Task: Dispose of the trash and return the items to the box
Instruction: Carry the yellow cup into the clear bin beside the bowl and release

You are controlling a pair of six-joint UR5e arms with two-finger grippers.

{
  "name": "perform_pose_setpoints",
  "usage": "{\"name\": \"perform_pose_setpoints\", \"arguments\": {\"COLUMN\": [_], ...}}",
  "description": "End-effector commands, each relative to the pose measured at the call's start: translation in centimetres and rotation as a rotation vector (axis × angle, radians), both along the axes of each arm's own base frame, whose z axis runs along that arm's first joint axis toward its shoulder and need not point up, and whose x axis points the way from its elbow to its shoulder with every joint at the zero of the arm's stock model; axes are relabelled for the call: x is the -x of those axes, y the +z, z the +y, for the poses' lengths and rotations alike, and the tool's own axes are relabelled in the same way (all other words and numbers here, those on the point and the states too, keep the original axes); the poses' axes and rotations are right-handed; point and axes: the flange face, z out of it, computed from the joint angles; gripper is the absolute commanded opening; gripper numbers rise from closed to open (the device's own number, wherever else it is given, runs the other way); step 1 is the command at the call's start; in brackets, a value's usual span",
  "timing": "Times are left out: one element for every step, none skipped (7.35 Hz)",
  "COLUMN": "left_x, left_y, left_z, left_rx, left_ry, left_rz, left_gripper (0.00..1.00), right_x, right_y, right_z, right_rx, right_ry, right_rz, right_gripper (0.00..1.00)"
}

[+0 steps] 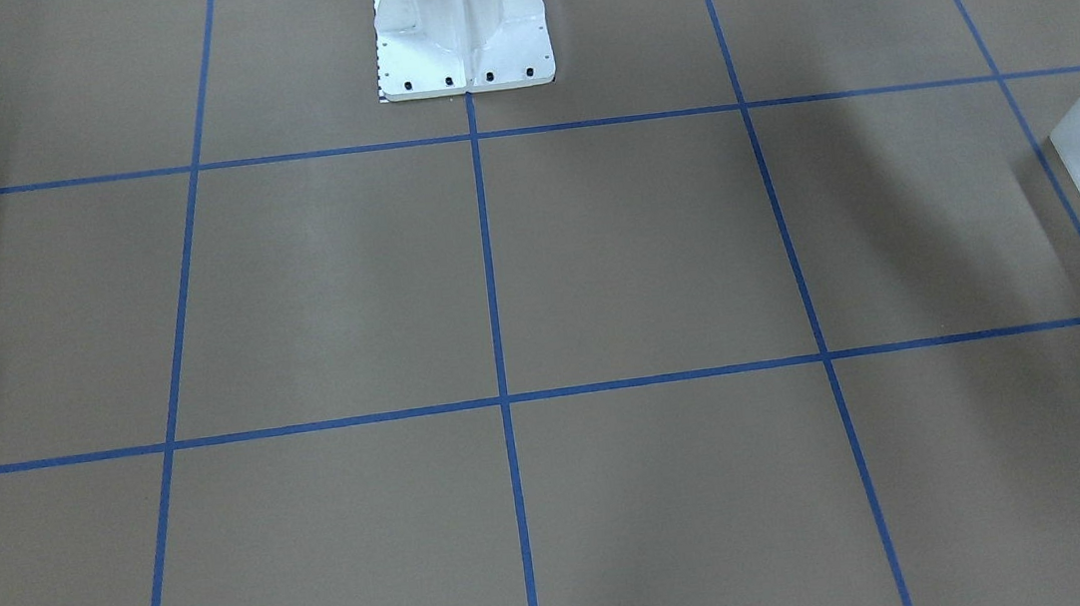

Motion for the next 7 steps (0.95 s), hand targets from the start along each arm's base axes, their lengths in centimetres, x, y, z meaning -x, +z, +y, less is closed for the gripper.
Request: {"name": "perform_pose_setpoints", "arguments": {"left_x": [-2.6,-3.2,-3.6,-4.0,-4.4,-4.7,-4.8], "left_y": [1.3,1.6,2.3,3.0,3.6,3.7,3.7], "left_z": [0.2,0.4,0.7,0.9,1.0,1.0,1.0], "left_rx": [0.019,0.025,0.035,0.029,0.027,0.029,0.028], "left_ry": [0.058,0.071,0.082,0.090,0.101,0.107,0.110], "left_rz": [-0.002,-0.001,-0.001,-0.001,-0.001,-0.001,-0.001], "left_gripper": [0.00,0.00,0.00,0.00,0.00,0.00,0.18], "right_x": [0.0,0.0,0.0,0.0,0.0,0.0,0.0], "right_y": [-0.4,-0.3,-0.3,-0.3,-0.3,-0.3,-0.4], "right_z": [0.2,0.2,0.2,0.2,0.2,0.2,0.2], "right_rx": [-0.004,-0.002,-0.002,-0.001,-0.001,-0.001,-0.001], "right_ry": [0.001,0.001,0.001,0.001,0.001,0.001,0.002], "right_rz": [-0.001,0.000,0.000,0.000,0.000,0.000,-0.001], "right_gripper": [1.00,1.00,1.00,1.00,1.00,1.00,1.00]}}
